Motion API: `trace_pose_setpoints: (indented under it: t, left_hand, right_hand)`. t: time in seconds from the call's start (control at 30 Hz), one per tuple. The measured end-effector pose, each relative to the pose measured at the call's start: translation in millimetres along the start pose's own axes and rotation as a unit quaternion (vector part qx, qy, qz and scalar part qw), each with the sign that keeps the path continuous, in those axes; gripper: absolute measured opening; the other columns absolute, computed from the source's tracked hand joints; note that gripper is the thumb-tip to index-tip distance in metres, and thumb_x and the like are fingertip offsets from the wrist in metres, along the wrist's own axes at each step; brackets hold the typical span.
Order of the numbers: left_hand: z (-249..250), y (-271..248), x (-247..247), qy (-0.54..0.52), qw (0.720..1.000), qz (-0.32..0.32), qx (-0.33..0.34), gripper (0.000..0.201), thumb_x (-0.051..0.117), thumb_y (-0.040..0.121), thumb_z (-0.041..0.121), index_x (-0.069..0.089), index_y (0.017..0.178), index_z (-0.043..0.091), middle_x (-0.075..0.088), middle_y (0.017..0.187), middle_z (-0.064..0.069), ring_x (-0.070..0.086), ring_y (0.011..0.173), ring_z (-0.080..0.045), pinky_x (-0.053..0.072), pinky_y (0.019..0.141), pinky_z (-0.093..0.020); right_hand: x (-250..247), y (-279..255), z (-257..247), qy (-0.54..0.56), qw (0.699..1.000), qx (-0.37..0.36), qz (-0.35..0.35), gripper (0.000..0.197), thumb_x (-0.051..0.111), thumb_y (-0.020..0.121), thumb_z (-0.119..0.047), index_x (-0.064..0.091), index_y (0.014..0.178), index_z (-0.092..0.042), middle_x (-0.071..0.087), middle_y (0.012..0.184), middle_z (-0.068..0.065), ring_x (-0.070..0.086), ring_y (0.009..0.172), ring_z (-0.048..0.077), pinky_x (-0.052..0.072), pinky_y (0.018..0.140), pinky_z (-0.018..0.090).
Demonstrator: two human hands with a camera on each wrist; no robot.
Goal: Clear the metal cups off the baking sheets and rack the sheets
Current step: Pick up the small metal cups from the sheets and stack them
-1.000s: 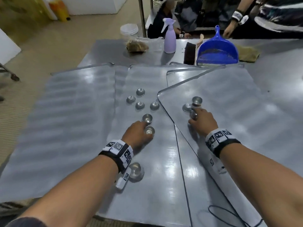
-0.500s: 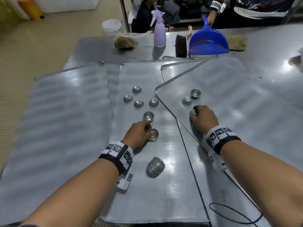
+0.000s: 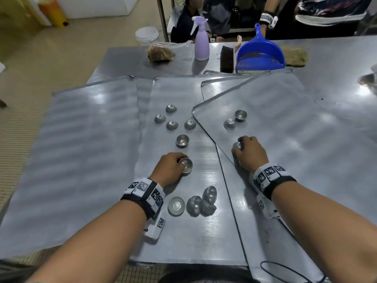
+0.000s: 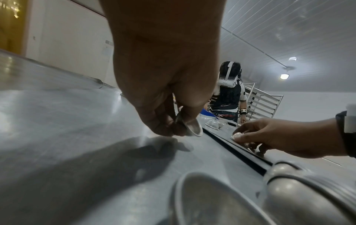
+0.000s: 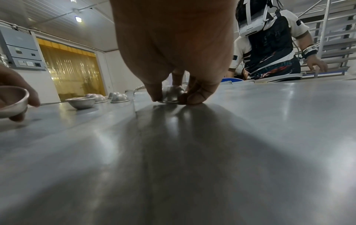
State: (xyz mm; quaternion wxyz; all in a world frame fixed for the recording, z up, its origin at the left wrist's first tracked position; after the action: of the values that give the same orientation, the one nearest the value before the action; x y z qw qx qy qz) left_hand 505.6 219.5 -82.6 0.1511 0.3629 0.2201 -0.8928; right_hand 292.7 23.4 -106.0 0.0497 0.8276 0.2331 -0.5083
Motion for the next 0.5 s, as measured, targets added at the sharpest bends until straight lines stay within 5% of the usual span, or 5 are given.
trace_pose_setpoints:
  t: [0.17,0.33,0.5]
  left_hand:
    - [-4.0,-9.4,-3.1,-0.045,0.998,0.030,-0.031,0.035,0.058,0.096,0.019,0.071,0.128,0.021,0.073,0.120,-0.005,0.065,0.110,-0.021,0.052,0.096,-0.033]
    - [-11.3,-14.7,-1.7,-0.119,0.990,0.032,-0.069,0.037,0.062,0.089,0.025,0.073,0.124,0.024,0.073,0.113,-0.004,0.069,0.104,-0.025,0.058,0.094,-0.046]
    - [-14.8,-19.8,7.2,-0.208,0.974,0.023,-0.092,0.022,0.061,0.093,0.004,0.073,0.106,0.018,0.074,0.103,-0.019,0.076,0.085,-0.040,0.063,0.077,-0.055]
  right_hand:
    - [-7.8,-12.3,8.6,0.034,0.999,0.011,0.003,0.049,0.059,0.092,-0.038,0.051,0.136,-0.017,0.046,0.133,0.012,0.060,0.106,0.038,0.048,0.092,0.041]
    - [-18.4,-24.8,5.7,0.069,0.997,-0.008,0.027,0.029,0.066,0.085,-0.033,0.056,0.109,-0.021,0.050,0.115,0.006,0.059,0.090,0.032,0.043,0.078,0.033]
    - [-22.9,-31.3,11.1,0.079,0.996,-0.021,0.035,0.018,0.065,0.084,-0.029,0.057,0.096,-0.019,0.052,0.110,0.005,0.056,0.085,0.027,0.042,0.075,0.031]
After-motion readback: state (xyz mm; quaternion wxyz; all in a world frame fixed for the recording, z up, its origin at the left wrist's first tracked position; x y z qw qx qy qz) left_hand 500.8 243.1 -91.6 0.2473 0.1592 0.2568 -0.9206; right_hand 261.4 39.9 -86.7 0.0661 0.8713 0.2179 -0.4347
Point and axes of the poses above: each hand's wrist, its own y-axis towards the middle knuckle, its own x-axis out of the palm, z = x × y, the point moved 10 cm from there along y, towards the middle knuckle
